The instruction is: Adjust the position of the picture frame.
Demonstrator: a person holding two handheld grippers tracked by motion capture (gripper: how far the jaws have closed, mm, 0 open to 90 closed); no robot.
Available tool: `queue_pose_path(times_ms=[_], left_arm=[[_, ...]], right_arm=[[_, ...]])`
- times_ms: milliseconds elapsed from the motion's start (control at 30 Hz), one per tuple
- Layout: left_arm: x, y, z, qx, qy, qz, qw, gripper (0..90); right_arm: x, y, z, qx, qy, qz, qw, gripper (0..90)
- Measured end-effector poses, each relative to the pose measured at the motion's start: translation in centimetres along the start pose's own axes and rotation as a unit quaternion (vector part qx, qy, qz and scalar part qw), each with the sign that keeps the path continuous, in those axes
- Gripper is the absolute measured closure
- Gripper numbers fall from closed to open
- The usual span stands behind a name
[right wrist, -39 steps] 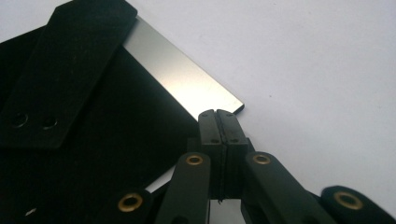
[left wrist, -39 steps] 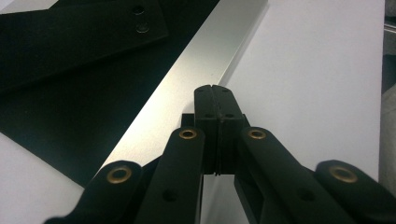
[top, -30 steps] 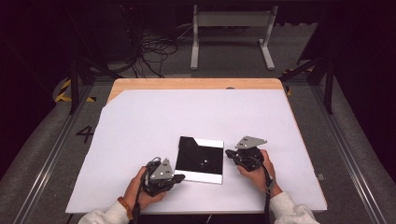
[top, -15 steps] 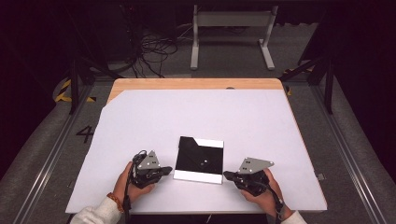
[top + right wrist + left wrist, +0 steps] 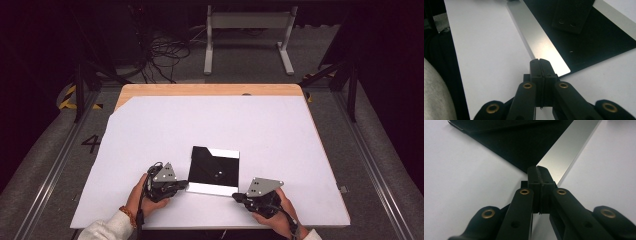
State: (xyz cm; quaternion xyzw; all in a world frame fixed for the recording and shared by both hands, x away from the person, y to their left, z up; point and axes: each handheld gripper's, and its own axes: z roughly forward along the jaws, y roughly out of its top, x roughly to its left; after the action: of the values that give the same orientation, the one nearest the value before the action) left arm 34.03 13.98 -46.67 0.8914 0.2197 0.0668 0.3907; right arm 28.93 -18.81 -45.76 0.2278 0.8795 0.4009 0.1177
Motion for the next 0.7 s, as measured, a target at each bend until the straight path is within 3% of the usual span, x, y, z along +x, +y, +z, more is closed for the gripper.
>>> queue_pose_path(times_ms=[700], left_arm=[[-0.43, 0.28, 0.4, -0.002, -0.01, 0.0, 0.9999, 90.0]], right_arm=[[-0.5, -0.31, 0.09, 0.014, -0.016, -0.002, 0.9998, 90.0]])
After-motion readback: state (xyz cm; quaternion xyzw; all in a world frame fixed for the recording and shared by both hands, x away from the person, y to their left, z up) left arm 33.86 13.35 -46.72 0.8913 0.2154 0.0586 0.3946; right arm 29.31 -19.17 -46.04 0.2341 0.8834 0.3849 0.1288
